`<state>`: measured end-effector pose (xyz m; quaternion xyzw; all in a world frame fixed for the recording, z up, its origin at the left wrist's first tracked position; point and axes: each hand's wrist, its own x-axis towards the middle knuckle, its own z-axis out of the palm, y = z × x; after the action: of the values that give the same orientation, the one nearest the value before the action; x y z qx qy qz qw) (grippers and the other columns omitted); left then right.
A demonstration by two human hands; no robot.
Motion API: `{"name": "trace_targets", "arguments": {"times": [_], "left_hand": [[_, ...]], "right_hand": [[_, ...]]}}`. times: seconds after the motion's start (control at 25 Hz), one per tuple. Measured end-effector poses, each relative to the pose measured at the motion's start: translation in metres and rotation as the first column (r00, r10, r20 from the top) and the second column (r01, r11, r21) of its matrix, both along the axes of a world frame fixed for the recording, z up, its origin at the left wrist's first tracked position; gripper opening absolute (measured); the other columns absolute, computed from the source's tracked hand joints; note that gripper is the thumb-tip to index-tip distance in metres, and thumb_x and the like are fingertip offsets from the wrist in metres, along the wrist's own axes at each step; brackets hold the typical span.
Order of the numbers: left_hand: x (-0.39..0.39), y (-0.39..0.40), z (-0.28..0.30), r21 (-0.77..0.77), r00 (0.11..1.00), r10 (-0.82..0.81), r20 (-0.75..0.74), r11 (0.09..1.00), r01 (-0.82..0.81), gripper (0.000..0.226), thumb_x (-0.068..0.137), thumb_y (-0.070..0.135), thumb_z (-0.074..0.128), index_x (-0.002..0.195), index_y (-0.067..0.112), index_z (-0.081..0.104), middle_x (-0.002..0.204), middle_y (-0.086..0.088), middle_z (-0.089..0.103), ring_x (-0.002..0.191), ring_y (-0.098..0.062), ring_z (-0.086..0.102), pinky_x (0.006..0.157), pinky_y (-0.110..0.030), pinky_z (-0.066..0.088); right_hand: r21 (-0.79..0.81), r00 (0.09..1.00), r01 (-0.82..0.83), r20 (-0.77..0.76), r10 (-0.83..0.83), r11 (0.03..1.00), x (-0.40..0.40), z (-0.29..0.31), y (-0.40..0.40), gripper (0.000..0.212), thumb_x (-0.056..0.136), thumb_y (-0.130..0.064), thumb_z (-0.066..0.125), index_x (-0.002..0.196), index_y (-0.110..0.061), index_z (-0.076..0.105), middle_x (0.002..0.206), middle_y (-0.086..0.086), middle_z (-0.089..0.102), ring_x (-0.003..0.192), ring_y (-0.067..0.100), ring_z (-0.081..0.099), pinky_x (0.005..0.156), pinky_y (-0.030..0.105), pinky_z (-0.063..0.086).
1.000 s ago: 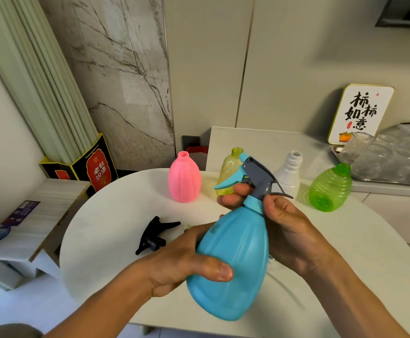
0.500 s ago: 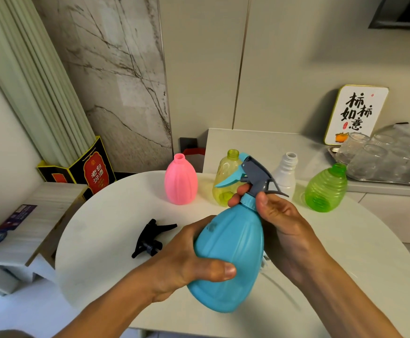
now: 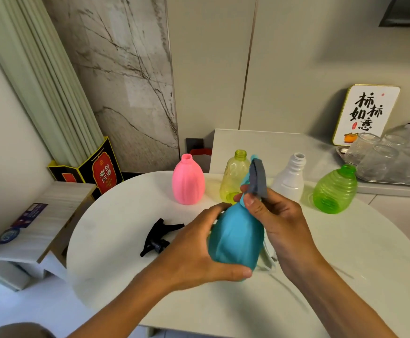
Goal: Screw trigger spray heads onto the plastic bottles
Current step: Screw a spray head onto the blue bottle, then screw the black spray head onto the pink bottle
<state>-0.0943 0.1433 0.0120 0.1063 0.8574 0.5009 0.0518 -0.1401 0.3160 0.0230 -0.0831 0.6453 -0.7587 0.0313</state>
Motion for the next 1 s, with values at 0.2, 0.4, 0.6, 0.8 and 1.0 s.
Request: {"name": "trace_targets", "arguments": {"times": [0.2,0.4,0.6,0.8,1.0], "left_hand": [[0.004,0.01,-0.009,-0.119,0.949,0.23,-0.217,0.959,-0.259,0.08,0.048,0.058,0.081,0.118,0.05,0.042,0.105,0.024,0.062,0.091,0.005,0.061,0.069,-0.02,0.053],[-0.039,-0.079,0.014,-0.002,0.848,0.49,-0.201,0.866,-0.501,0.081,0.039,0.06,0.084,0.109,0.044,0.048,0.1,0.02,0.063,0.09,0.002,0.062,0.071,-0.03,0.058],[-0.091,-0.158,-0.014,0.059,0.722,0.663,-0.197,0.743,-0.666,0.082,0.05,0.035,0.094,0.119,0.033,0.05,0.111,0.008,0.061,0.101,-0.013,0.061,0.077,-0.033,0.054],[-0.121,-0.183,-0.053,0.022,0.757,0.628,-0.18,0.772,-0.635,0.088,0.057,0.023,0.094,0.125,0.029,0.04,0.117,0.005,0.053,0.104,-0.016,0.055,0.075,-0.031,0.05],[-0.138,-0.2,-0.066,0.101,0.798,0.596,-0.089,0.802,-0.589,0.082,0.061,0.021,0.093,0.128,0.028,0.047,0.125,-0.002,0.056,0.114,-0.021,0.057,0.086,-0.041,0.056]], "right_hand": [[0.11,0.989,-0.092,-0.105,0.104,0.99,0.015,-0.01,-0.027,0.031,0.077,-0.04,0.074,0.108,-0.035,0.075,0.104,-0.014,0.077,0.096,0.009,0.072,0.079,0.022,0.056],[0.301,0.983,-0.176,0.001,0.184,0.937,0.016,-0.015,-0.015,0.041,0.074,-0.052,0.079,0.113,-0.054,0.065,0.106,-0.02,0.072,0.097,-0.003,0.064,0.07,0.01,0.05],[0.355,0.962,-0.271,0.089,0.256,0.894,0.013,-0.031,-0.014,0.018,0.085,-0.023,0.076,0.099,-0.035,0.073,0.105,-0.014,0.073,0.085,0.007,0.066,0.073,0.023,0.054],[0.459,0.952,-0.292,0.05,0.303,0.839,0.01,-0.044,-0.014,0.022,0.086,-0.026,0.075,0.102,-0.04,0.07,0.106,-0.016,0.074,0.086,0.007,0.067,0.072,0.019,0.052],[0.407,0.933,-0.357,0.108,0.344,0.84,0.004,-0.054,-0.018,0.029,0.087,-0.023,0.075,0.103,-0.047,0.068,0.105,-0.012,0.075,0.083,0.011,0.066,0.075,0.021,0.053]]}}
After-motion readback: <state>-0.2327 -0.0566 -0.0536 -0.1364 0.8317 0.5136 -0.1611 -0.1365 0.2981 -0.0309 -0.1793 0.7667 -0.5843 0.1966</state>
